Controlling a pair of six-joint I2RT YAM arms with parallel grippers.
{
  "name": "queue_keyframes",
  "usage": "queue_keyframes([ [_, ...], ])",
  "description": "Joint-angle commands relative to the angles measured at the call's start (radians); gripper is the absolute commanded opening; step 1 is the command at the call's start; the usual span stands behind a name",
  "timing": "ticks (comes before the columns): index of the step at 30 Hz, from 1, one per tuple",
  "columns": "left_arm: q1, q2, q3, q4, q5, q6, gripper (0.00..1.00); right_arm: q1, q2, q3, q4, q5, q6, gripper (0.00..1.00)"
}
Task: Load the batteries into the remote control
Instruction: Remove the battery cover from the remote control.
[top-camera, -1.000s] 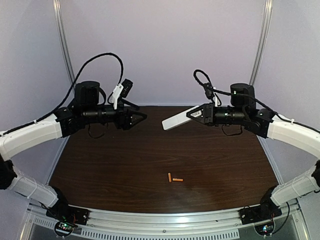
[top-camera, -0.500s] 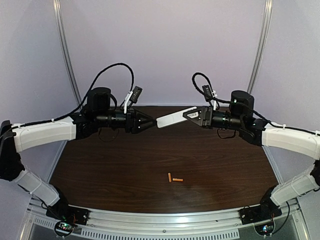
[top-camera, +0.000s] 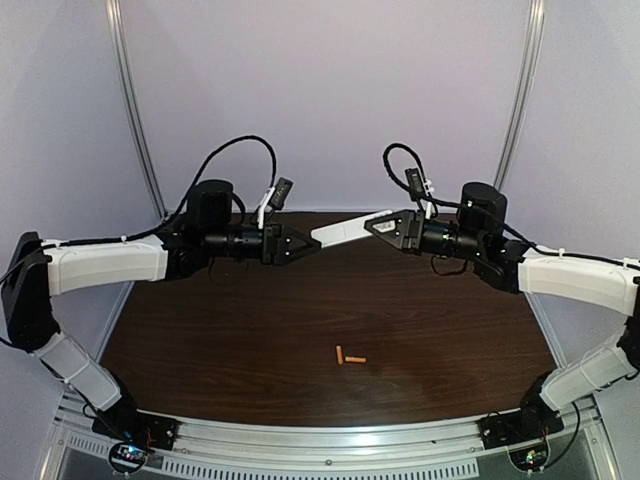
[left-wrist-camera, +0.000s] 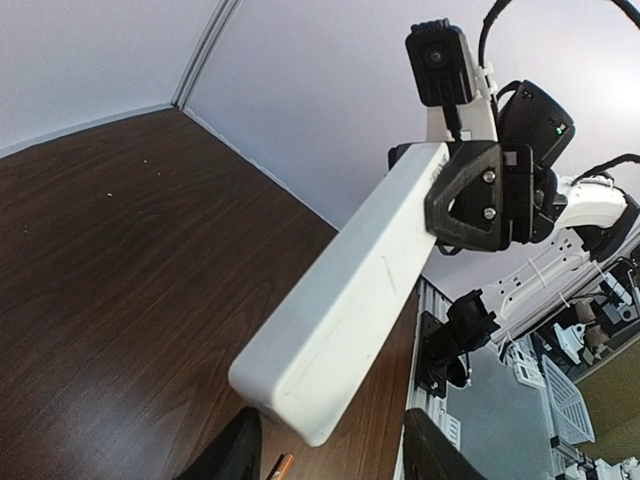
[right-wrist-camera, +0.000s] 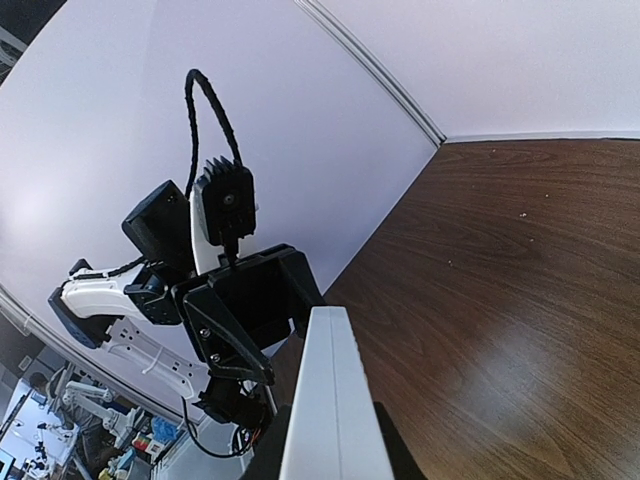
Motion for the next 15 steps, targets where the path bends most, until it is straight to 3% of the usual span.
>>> queue_keyframes([
  [1, -0.021, 0.049, 0.045, 0.087, 0.035, -0.039, 0.48, 0.021, 0.022, -0.007, 0.065, -0.019, 0.011, 0.00],
  [7, -0.023, 0.074, 0.062, 0.107, 0.040, -0.054, 0.45, 0.027, 0.025, -0.003, 0.052, -0.013, -0.003, 0.00],
  [15, -0.033, 0.087, 0.061, 0.183, 0.061, -0.093, 0.51, 0.027, 0.024, -0.008, 0.041, -0.002, -0.019, 0.00],
])
